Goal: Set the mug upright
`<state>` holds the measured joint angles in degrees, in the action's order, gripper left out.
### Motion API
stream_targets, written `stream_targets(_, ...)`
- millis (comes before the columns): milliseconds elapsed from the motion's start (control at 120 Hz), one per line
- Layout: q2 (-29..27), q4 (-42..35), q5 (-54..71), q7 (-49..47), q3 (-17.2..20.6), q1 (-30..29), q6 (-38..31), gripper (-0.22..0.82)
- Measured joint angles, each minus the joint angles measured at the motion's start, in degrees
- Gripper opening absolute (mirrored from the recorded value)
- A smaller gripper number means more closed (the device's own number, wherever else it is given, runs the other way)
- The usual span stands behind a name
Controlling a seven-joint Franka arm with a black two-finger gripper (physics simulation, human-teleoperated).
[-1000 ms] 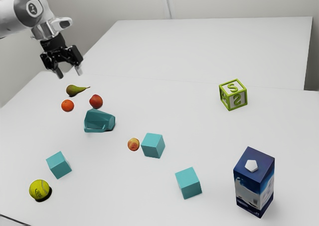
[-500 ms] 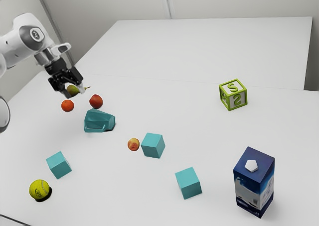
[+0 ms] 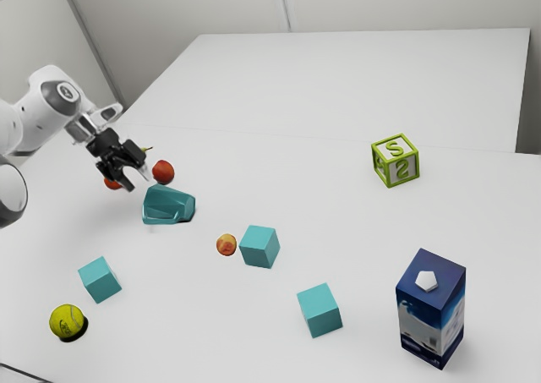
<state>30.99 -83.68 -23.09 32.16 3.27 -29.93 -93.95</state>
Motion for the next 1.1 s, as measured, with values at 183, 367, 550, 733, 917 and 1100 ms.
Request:
stream_targets(183,1.28,-2.65,-5.51,2.81,-0.02,-0.37,-2.04,0.58)
stream_targets(367,1.80,-4.53,-10.66,5.52,-0.07,-0.46,-3.76,0.58)
stream_targets(550,1.91,-6.36,-15.11,8.02,-0.13,-0.53,-4.65,0.57)
stream_targets(733,2.20,-8.22,-19.31,10.02,-0.41,-0.81,-5.02,0.54)
stream_targets(917,2.21,-9.45,-22.85,12.22,-0.85,-0.87,-5.17,0.32)
stream_targets(1100,1.68,-9.51,-23.63,13.90,-0.76,-0.92,-5.23,0.02)
